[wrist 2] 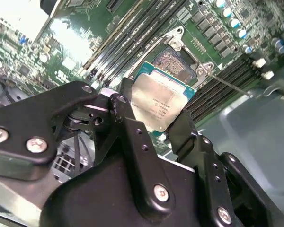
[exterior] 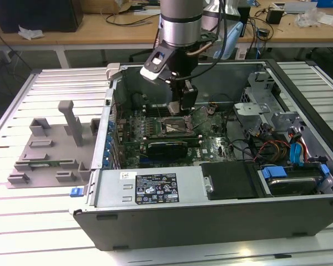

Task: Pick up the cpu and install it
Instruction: 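Place the cpu into insertion slot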

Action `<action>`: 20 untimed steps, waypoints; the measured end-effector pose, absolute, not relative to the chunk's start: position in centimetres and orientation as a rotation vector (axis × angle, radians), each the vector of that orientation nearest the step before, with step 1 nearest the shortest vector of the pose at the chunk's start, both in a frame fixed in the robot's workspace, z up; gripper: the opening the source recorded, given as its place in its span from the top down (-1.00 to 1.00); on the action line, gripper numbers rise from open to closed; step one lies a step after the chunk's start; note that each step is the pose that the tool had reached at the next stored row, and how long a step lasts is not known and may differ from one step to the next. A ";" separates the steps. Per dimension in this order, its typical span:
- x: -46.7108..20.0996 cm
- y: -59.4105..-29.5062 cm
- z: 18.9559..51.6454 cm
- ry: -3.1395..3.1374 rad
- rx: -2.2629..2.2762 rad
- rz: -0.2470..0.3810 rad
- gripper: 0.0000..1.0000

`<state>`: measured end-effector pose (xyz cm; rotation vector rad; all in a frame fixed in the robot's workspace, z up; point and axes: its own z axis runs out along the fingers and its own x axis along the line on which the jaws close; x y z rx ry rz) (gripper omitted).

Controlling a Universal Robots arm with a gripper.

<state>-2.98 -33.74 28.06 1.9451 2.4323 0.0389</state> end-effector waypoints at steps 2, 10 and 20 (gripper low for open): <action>-3.0 -33.7 28.1 2.391 1.995 0.038 -0.09; -3.0 -33.7 27.5 2.314 2.082 0.036 -0.09; -3.0 -33.6 25.6 2.315 2.081 0.036 -0.09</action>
